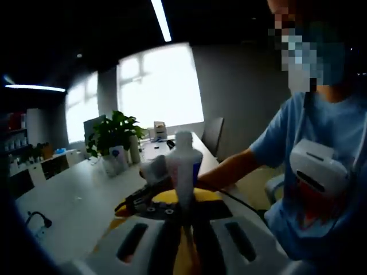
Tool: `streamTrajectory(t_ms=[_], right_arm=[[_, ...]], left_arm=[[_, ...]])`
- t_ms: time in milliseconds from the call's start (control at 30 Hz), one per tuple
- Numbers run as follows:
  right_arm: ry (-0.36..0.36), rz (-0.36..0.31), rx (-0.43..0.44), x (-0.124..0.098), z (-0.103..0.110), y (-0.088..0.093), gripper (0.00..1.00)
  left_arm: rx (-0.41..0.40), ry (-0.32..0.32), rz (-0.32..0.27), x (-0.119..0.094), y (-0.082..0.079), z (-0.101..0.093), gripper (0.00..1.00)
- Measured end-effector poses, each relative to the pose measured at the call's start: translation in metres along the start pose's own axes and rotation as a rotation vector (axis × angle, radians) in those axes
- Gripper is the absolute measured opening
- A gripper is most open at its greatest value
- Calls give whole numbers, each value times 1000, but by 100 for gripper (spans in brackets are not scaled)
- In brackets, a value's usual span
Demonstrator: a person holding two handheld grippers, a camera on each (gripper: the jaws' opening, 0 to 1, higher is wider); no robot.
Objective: Pick up the toothpaste unscrew the cap squeeze it onto the small board screw the cap back on and return it to the table
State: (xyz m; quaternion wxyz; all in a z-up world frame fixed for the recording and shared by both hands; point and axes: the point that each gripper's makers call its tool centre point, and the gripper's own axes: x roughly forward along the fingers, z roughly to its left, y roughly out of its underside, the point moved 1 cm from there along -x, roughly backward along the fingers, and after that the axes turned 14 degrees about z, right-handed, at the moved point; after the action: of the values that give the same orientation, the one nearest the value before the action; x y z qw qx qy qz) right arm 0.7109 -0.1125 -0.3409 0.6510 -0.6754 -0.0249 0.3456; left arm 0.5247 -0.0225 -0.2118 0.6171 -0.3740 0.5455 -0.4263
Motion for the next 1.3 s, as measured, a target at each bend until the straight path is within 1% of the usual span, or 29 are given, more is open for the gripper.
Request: streamTrajectory(t_ms=[33, 133, 233, 300, 333, 433, 467, 500, 567, 700, 767, 833, 867, 900, 967, 1000, 1033, 1067, 1100, 1133, 1167, 1233, 1267, 1300], right_arm=[[12, 0, -10, 0, 0, 0, 10], [12, -6, -11, 1, 0, 0, 10], [19, 6, -25, 3, 1, 4, 10], [21, 9, -60, 2, 3, 4, 10], [14, 28, -92, 2, 5, 6, 10], [9, 52, -75, 4, 5, 12, 12], [10, 64, -67, 4, 5, 14, 15], [23, 63, -73, 1, 5, 13, 16], [14, 51, -79, -1, 8, 9, 17], [11, 60, -69, 1, 7, 9, 21], [21, 50, -66, -2, 5, 5, 23], [40, 23, -69, -7, 0, -4, 24], [24, 6, -75, -10, 1, -10, 24], [11, 2, -74, -13, 1, -15, 25], [6, -12, -77, -22, 0, -26, 28], [-34, -33, -85, -26, 6, -33, 28], [-50, -38, -87, -27, 9, -35, 29], [-113, -60, -109, -34, 21, -43, 29], [-152, -62, -131, -40, 29, -46, 29], [-175, -54, -165, -45, 36, -47, 31], [-197, -49, -213, -49, 42, -48, 32], [-277, -32, -287, -59, 58, -43, 34], [-328, -27, -302, -64, 65, -40, 35], [-402, -18, -319, -70, 75, -36, 35]], left_arm=[[-2, -2, 0, 0, 0, 1, 4], [-11, -4, -4, 1, 0, 2, 4], [-15, -1, -8, 1, -1, 2, 4], [-14, -5, -6, 1, 0, 3, 4], [-16, -6, -5, 1, 0, 3, 4], [-28, -8, -6, 1, 2, 5, 4], [-32, -10, -6, 1, 2, 5, 4], [-36, -12, -5, 1, 2, 5, 4], [-36, -13, -1, 1, 3, 4, 4], [-35, -19, 11, 0, 4, 2, 4], [-36, -22, 10, 0, 4, 2, 4], [-38, -23, 8, -1, 3, 2, 4], [-39, -25, 9, -2, 4, 2, 4], [-40, -26, 10, -2, 4, 2, 4], [-43, -28, 13, -2, 6, 2, 4], [-44, -28, 15, -2, 6, 2, 4], [-46, -28, 15, -2, 7, 3, 4], [-49, -27, 15, -2, 8, 3, 4], [-54, -23, 15, -2, 8, 4, 4], [-56, -23, 14, -3, 8, 4, 4], [-55, -24, 12, -3, 8, 5, 4], [-29, -42, 19, -8, 7, 7, 4], [-31, -41, 14, -11, 5, 7, 4], [-39, -22, 0, -13, 2, 6, 4]])
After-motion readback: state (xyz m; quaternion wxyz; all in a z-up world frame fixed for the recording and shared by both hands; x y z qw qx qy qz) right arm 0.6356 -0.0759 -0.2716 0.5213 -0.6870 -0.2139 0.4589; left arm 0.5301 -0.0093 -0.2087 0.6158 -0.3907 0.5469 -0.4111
